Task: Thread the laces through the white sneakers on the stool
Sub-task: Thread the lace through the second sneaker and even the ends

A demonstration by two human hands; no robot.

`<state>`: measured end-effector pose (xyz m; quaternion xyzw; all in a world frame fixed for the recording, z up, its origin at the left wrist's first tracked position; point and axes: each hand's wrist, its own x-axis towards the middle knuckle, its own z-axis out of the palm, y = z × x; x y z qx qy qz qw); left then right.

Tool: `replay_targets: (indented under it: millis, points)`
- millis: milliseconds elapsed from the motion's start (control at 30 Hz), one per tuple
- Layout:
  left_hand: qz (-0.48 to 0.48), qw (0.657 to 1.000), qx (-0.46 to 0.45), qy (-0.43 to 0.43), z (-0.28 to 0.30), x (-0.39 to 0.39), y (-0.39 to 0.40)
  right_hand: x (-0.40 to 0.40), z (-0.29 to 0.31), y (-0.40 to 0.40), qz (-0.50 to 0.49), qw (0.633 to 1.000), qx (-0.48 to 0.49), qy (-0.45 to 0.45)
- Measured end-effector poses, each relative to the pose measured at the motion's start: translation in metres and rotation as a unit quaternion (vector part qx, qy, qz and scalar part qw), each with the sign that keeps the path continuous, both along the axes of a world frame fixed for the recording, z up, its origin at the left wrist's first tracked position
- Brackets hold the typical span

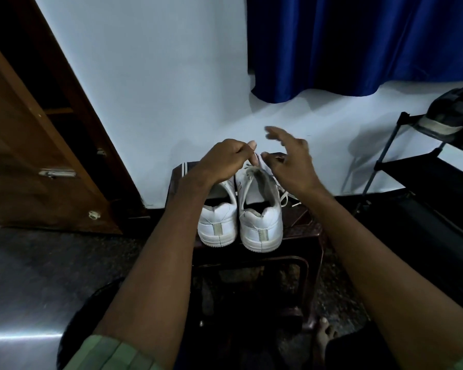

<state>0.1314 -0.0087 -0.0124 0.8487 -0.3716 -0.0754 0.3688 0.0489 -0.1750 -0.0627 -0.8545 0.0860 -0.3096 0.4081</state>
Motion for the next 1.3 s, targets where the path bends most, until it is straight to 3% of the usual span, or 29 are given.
replay_targets:
  millis: [67,167,333,433,533,633,700,800,833,933,1067,1167,1300]
  points:
    - [0.004,1.0,0.009,-0.014,-0.001,-0.002,-0.004,0.006,-0.002,0.002,0.019,0.998,-0.063,-0.014]
    - [0.0,1.0,0.006,-0.025,0.002,-0.004,-0.004,0.008,-0.004,0.002,-0.049,0.993,-0.103,-0.03]
    - [0.006,1.0,-0.013,0.012,0.001,0.003,0.006,0.004,0.002,-0.013,-0.184,0.98,0.018,-0.08]
    - [-0.007,0.998,-0.024,0.058,0.0,0.002,0.009,-0.008,0.003,-0.018,-0.223,0.975,-0.006,0.004]
    - [-0.016,0.996,-0.062,0.06,-0.002,0.001,0.007,-0.018,0.015,-0.011,-0.127,0.99,0.02,0.052]
    - [0.027,0.986,-0.147,0.073,-0.008,0.005,0.002,-0.021,0.017,0.001,0.036,0.983,-0.002,0.182]
    - [0.05,0.978,-0.183,0.091,-0.008,0.005,0.0,-0.02,0.006,0.005,0.044,0.977,-0.058,0.198]
    - [0.042,0.978,-0.165,0.12,-0.004,0.002,0.0,-0.02,-0.004,0.013,-0.023,0.98,-0.13,0.148]
    - [0.029,0.977,-0.159,0.14,-0.003,0.001,0.001,-0.02,-0.004,0.015,-0.038,0.984,-0.106,0.14]
    - [-0.006,0.97,-0.146,0.194,-0.002,-0.004,0.002,-0.023,0.002,0.015,-0.035,0.985,0.101,0.137]
    - [0.002,0.972,-0.137,0.191,-0.005,-0.007,0.001,-0.024,0.008,0.008,-0.02,0.929,0.332,0.161]
    - [0.029,0.969,-0.172,0.178,-0.011,-0.005,0.001,-0.02,0.006,-0.004,0.0,0.884,0.416,0.212]
    - [0.047,0.977,-0.152,0.14,-0.013,-0.005,0.0,-0.013,-0.001,-0.013,0.054,0.859,0.448,0.242]
